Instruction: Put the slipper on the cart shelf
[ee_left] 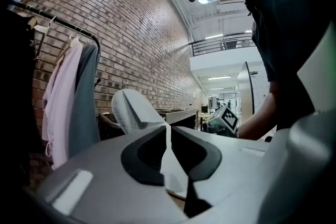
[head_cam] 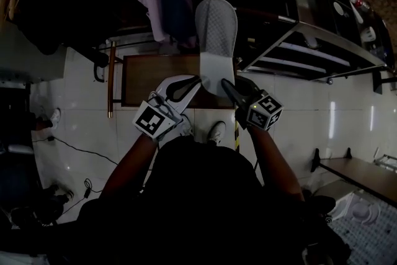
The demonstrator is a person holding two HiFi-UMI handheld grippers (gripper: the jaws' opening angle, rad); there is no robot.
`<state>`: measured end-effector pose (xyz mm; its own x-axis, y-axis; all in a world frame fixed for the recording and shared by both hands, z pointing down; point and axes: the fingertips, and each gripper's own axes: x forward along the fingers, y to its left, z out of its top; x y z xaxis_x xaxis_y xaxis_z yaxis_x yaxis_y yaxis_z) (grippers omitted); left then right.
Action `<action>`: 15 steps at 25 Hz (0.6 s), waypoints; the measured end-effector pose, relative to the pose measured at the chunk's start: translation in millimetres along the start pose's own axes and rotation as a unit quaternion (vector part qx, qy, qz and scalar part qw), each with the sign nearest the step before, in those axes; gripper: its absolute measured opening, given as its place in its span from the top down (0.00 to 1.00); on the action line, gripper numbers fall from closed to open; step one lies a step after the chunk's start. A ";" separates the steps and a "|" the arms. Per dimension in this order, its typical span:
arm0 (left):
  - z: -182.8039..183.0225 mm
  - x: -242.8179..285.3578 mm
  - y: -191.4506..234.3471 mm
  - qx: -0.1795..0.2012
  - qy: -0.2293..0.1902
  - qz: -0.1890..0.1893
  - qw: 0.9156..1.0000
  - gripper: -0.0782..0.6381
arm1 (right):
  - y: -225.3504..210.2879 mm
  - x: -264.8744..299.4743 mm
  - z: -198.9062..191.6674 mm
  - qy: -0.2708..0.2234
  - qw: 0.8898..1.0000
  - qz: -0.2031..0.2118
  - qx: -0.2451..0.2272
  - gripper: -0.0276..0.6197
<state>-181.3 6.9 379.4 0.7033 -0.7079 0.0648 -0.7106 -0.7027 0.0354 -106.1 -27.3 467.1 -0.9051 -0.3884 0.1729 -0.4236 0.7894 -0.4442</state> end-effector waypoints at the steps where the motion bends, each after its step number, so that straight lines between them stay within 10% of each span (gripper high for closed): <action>1: 4.8 1.9 0.9 0.003 -0.004 0.000 1.000 0.84 | 1.9 -0.4 11.1 -0.010 1.000 0.000 -0.005 0.86; 15: 38.8 15.3 -1.6 0.010 -0.025 -0.006 1.000 0.85 | 30.3 -35.8 117.9 -0.135 0.986 -0.020 -0.091 0.86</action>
<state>-168.6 -5.5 341.7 0.7119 -0.7021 0.0146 -0.7023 -0.7117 0.0153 -82.3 -45.5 343.8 -0.8550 -0.5145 -0.0650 -0.4807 0.8332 -0.2732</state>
